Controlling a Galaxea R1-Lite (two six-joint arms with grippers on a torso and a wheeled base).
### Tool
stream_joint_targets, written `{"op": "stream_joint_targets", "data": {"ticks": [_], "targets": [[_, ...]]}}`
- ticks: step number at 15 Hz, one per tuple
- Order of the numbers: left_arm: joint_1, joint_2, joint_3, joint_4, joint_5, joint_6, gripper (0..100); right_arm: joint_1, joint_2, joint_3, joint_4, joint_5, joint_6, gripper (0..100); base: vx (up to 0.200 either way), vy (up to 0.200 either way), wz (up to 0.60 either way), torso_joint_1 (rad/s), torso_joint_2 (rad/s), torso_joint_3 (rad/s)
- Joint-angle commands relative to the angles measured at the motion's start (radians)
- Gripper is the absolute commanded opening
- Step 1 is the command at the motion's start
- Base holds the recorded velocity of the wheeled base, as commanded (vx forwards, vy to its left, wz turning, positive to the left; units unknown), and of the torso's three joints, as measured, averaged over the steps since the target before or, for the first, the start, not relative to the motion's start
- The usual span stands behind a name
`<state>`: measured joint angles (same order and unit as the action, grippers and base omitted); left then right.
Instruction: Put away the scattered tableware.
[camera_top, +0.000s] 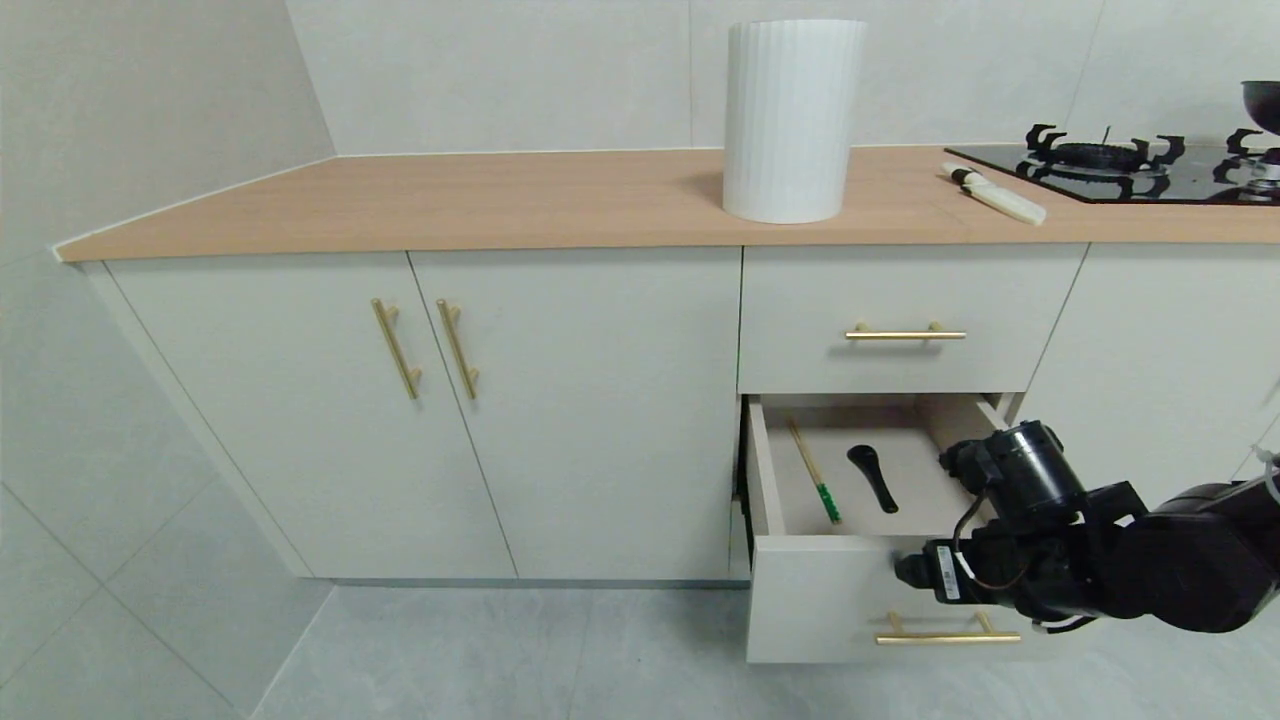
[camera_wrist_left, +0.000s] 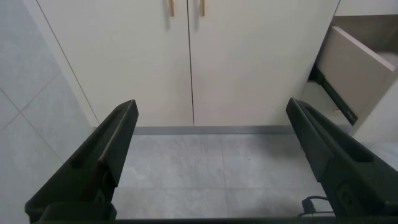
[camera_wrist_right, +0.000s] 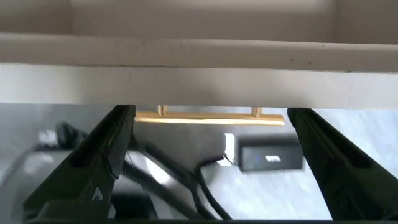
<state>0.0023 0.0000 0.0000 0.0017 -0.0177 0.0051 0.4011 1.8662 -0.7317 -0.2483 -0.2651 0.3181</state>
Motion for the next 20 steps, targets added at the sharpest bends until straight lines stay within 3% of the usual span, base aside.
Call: {"op": "stream_joint_targets", "data": {"ticks": [1, 6, 10, 20], "targets": [[0.001, 0.000, 0.000, 0.000, 0.001, 0.001, 100, -0.007, 0.037, 0.025, -0.065, -0.009, -0.002, 100, 0.000, 0.000, 0.00, 0.000, 0.00, 0.000], [0.001, 0.000, 0.000, 0.000, -0.001, -0.001, 100, -0.031, 0.126, 0.011, -0.259, -0.016, -0.024, 100, 0.000, 0.000, 0.00, 0.000, 0.00, 0.000], [0.001, 0.000, 0.000, 0.000, -0.001, -0.001, 100, -0.080, 0.215, -0.032, -0.427, -0.009, -0.126, 100, 0.000, 0.000, 0.00, 0.000, 0.00, 0.000], [-0.001, 0.000, 0.000, 0.000, 0.001, -0.001, 100, -0.123, 0.367, -0.282, -0.453, -0.014, -0.142, 100, 0.000, 0.000, 0.00, 0.000, 0.00, 0.000]]}}
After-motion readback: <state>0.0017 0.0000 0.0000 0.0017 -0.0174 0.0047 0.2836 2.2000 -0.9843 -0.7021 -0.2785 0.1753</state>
